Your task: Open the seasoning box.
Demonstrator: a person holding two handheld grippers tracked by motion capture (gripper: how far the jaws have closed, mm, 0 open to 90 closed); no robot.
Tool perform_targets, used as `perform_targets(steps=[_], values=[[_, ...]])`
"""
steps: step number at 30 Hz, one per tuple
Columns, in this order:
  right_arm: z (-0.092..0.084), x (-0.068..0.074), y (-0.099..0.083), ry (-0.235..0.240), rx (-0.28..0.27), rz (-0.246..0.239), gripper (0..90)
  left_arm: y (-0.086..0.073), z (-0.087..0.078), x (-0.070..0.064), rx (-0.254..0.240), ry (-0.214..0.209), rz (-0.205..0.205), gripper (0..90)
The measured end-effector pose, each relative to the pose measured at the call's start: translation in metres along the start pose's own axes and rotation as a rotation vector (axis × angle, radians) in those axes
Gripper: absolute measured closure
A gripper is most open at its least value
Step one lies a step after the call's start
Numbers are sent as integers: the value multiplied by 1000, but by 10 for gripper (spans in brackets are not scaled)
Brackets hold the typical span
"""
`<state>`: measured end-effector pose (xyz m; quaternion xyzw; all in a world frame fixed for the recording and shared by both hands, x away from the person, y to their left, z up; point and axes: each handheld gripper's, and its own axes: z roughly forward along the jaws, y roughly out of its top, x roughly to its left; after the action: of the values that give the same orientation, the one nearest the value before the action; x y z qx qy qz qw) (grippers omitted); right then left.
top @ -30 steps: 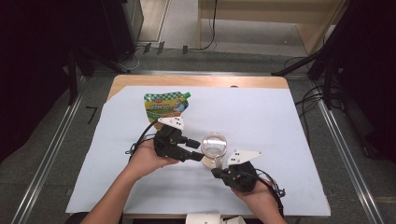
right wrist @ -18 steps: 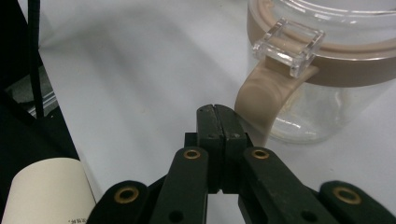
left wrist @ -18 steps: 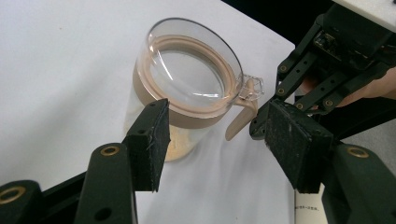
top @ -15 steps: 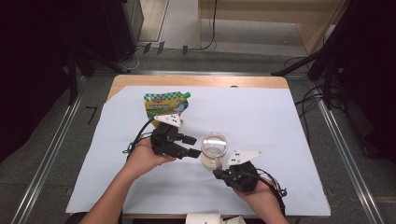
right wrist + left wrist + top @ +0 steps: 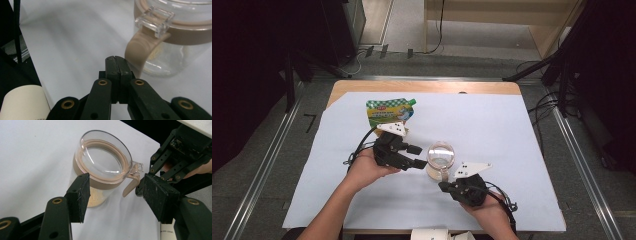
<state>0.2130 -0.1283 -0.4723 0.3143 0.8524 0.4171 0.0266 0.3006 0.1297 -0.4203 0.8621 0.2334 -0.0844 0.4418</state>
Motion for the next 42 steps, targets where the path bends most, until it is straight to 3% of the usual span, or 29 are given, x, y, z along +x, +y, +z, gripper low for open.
perform_targets(steps=[11, 26, 31, 34, 38, 42], values=[[4, 1, 1, -20, -3, -2, 900, -1, -2, 1, -6, 5, -7, 399], [-19, -31, -5, -93, 2, 99, 900, -1, -2, 2, 5, 14, -2, 406], [-25, -42, -7, -116, 7, 113, 900, -2, 0, 2, 19, 44, 11, 399], [-28, -48, -7, -125, 14, 120, 900, -3, 1, 2, 28, 69, 41, 386], [-30, -57, -6, -140, 18, 120, 900, -2, 2, 1, 17, 58, 44, 369], [-33, -74, -5, -147, 8, 147, 900, -1, 5, 4, -2, -4, 22, 359]])
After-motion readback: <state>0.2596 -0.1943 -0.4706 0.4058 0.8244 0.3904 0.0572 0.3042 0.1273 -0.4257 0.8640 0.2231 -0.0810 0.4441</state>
